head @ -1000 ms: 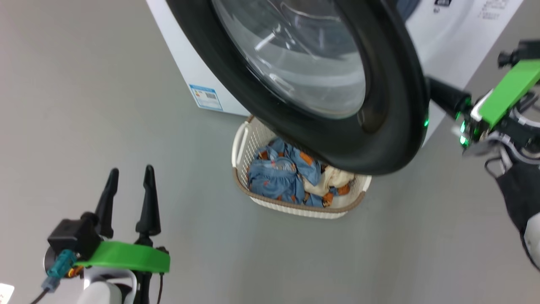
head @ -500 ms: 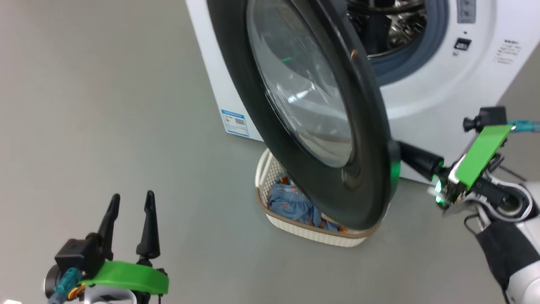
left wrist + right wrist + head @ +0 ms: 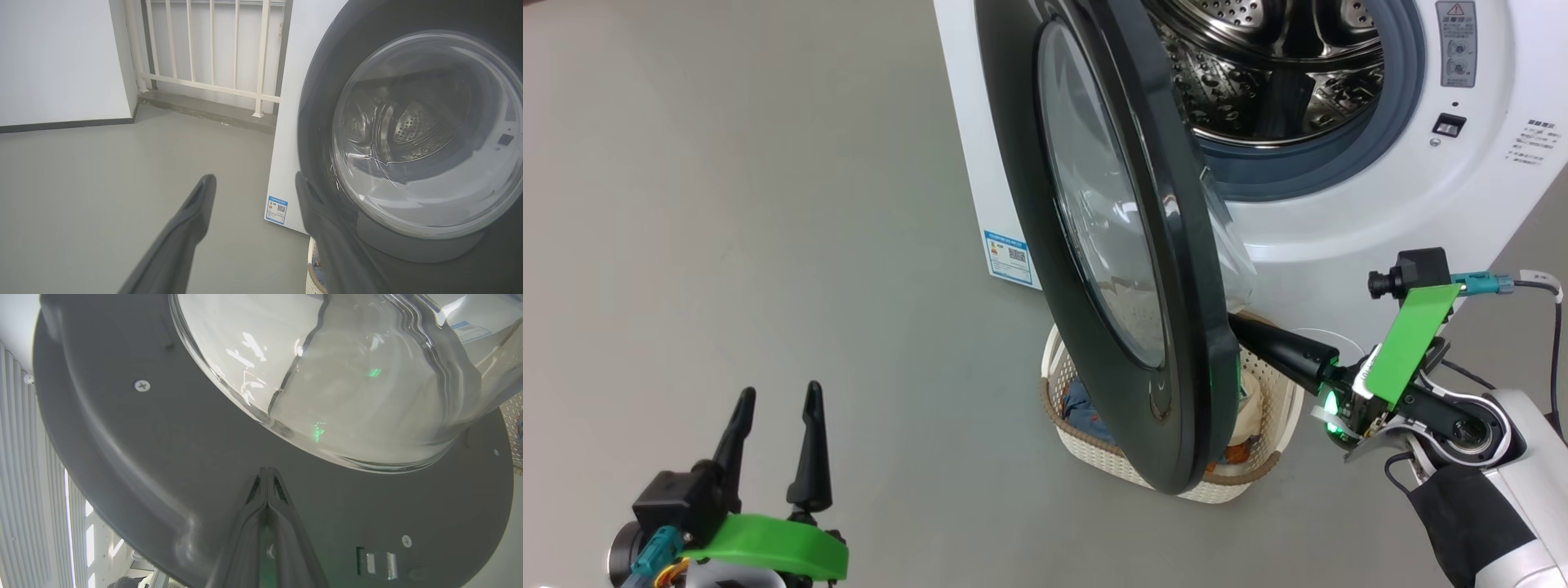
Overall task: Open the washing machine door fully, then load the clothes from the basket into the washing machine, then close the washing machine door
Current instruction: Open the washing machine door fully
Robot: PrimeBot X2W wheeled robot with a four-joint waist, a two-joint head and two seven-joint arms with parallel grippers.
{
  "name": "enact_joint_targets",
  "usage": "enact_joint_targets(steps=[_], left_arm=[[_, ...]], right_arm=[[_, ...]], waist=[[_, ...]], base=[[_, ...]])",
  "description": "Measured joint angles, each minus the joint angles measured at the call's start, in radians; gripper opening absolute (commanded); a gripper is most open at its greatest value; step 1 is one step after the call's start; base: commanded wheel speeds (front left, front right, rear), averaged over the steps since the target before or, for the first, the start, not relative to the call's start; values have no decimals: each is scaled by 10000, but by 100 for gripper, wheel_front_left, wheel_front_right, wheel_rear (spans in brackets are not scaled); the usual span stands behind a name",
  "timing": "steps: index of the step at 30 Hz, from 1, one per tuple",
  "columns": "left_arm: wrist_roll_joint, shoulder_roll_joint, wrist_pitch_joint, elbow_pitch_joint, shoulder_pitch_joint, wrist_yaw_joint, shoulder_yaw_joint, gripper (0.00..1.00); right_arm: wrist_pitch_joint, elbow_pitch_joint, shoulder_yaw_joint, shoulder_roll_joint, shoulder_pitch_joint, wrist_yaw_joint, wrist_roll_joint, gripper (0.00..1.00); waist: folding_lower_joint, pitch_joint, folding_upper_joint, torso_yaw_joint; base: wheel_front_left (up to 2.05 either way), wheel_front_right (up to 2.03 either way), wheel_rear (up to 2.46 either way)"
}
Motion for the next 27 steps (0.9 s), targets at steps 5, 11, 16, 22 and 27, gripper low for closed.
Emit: enact_joint_targets(steps=[5, 11, 16, 22, 27], left_arm=[[65, -2, 0, 0, 3, 0, 8, 100], [67, 0, 0, 4, 45, -2, 59, 100], [65, 0, 0, 15, 136, -2, 63, 100], [65, 0, 0, 13, 155, -46, 105, 100], [65, 2, 0, 8, 156, -46, 171, 100]], right_arm=[[63, 6, -25, 54, 89, 0, -19, 0], [59, -31, -82, 167, 98, 0, -107, 0], [-180, -125, -163, 205, 101, 0, -522, 8], [-1093, -736, -401, 217, 110, 0, -1131, 39], [-1990, -1590, -393, 242, 407, 0, -1703, 100]], waist=[[-1, -38, 0, -87], [0, -109, 0, -359], [-1, -181, 0, -730], [0, -235, 0, -1304], [-1, -277, 0, -1828]], base=[[0, 0, 0], [0, 0, 0], [0, 0, 0], [0, 0, 0], [0, 0, 0]])
